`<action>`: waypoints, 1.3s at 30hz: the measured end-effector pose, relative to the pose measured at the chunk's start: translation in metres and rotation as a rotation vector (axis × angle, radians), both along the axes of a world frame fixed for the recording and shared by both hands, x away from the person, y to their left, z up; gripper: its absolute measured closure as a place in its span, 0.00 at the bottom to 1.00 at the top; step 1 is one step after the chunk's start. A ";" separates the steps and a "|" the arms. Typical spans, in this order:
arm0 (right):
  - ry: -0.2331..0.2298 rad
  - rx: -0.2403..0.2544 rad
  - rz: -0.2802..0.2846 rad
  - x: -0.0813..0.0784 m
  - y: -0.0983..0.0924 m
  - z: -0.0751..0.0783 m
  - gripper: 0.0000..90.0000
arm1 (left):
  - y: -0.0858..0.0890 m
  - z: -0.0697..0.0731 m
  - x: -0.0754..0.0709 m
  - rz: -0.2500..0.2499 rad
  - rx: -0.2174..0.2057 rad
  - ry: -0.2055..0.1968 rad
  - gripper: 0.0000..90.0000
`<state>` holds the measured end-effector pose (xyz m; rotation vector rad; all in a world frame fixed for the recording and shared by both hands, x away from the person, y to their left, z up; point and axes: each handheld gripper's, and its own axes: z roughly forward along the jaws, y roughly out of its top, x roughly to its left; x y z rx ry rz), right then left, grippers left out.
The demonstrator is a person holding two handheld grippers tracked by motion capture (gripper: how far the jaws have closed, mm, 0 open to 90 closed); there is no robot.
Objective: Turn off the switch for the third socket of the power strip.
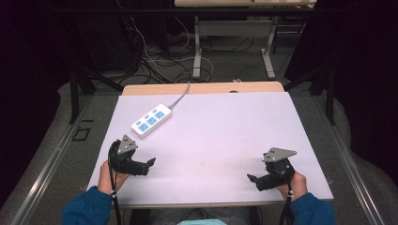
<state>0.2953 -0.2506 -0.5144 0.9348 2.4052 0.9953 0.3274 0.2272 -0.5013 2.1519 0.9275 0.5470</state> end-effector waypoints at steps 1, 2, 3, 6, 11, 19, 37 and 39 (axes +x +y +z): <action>-0.008 0.003 0.000 0.000 0.000 -0.001 0.04 | -0.001 -0.001 -0.002 -0.003 -0.001 -0.003 0.00; -0.008 0.004 -0.003 0.001 0.000 -0.001 0.04 | -0.002 -0.001 -0.004 -0.014 0.000 -0.002 0.00; -0.012 0.014 0.002 0.001 0.000 -0.002 0.04 | -0.003 -0.001 -0.006 -0.024 -0.004 0.003 0.00; -0.006 0.010 0.004 0.001 0.000 -0.001 0.04 | -0.004 -0.002 -0.012 -0.040 -0.003 -0.003 0.00; -0.005 0.009 0.004 0.001 0.000 -0.001 0.04 | -0.003 -0.002 -0.022 -0.056 -0.007 -0.013 0.00; -0.007 -0.001 0.001 0.001 0.000 -0.001 0.04 | -0.005 -0.005 -0.031 -0.078 -0.009 -0.018 0.00; 0.013 0.006 0.027 0.000 0.002 -0.002 0.04 | -0.008 -0.015 -0.037 -0.103 0.016 -0.024 0.00; 0.011 0.008 0.024 0.000 0.002 -0.002 0.04 | -0.008 -0.016 -0.036 -0.104 0.013 -0.019 0.00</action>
